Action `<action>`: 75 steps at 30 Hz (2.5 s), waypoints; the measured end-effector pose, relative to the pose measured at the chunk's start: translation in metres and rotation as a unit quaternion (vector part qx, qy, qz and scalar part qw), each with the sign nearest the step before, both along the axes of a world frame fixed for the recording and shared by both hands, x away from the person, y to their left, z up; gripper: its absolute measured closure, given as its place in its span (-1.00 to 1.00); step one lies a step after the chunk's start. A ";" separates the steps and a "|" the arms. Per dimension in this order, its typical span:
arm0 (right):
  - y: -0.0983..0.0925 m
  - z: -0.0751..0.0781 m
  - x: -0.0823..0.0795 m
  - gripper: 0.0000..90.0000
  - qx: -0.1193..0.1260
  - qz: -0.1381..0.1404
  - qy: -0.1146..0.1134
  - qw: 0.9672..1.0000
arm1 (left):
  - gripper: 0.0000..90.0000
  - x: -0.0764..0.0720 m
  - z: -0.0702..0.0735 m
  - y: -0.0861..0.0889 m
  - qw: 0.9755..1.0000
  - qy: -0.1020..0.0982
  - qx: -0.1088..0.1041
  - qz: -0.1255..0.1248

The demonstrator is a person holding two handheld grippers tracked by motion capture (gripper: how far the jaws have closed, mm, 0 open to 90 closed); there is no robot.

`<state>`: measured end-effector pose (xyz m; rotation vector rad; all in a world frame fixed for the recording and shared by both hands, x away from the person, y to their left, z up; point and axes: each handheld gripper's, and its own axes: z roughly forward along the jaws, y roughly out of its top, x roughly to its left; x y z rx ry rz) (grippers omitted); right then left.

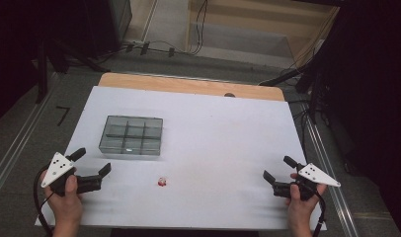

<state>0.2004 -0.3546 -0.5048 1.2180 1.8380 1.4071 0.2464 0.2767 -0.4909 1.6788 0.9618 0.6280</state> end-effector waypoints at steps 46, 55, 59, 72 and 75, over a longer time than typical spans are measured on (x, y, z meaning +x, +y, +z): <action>0.007 0.002 -0.008 -1.00 0.005 0.018 0.004 1.000 | -1.00 0.034 0.046 -0.027 1.000 0.008 0.002 -0.015; 0.006 0.000 -0.007 -1.00 0.005 0.016 0.006 1.000 | -0.93 0.053 0.048 -0.027 1.000 0.019 0.019 0.001; 0.006 -0.002 -0.005 -1.00 0.003 0.015 0.009 1.000 | -0.89 0.066 0.047 -0.025 0.999 0.030 0.015 0.016; 0.005 -0.004 0.000 -1.00 0.003 0.018 0.013 1.000 | -0.35 0.095 0.035 -0.007 0.995 0.072 0.021 0.070; 0.005 -0.005 0.001 -1.00 0.003 0.022 0.013 1.000 | 0.00 0.098 0.033 -0.001 0.992 0.087 0.014 0.086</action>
